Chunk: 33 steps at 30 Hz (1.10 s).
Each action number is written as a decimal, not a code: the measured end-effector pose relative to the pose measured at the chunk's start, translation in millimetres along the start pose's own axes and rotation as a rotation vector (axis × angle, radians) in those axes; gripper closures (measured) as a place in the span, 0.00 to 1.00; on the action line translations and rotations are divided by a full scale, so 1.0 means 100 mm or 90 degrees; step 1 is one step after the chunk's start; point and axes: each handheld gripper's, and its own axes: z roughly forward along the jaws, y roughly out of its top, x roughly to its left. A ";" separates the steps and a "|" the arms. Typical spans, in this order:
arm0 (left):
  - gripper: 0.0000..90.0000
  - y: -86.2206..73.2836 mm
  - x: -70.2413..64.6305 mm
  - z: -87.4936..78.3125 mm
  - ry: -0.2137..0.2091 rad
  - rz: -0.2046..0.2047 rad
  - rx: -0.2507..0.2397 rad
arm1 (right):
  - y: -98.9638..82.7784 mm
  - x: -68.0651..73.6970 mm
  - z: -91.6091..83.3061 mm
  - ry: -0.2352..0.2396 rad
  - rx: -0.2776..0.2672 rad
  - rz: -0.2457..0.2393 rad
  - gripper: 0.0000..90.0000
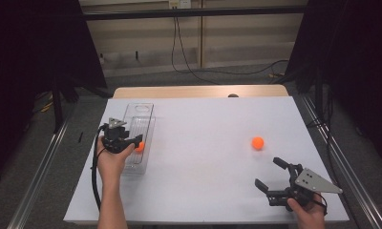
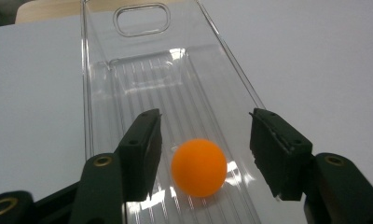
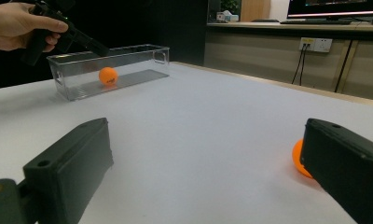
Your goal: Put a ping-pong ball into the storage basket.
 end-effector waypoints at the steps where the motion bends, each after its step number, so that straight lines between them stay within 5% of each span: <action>1: 0.47 0.00 -0.01 -0.01 -0.002 -0.005 -0.003 | 0.00 0.00 0.00 0.001 0.000 -0.001 0.02; 19: 0.35 0.12 -0.18 -0.13 -0.032 0.005 -0.021 | 0.00 0.00 0.00 0.001 -0.001 0.001 0.02; 33: 0.29 0.18 -0.31 -0.11 -0.083 0.010 -0.019 | 0.00 -0.01 -0.01 0.000 0.002 0.005 0.02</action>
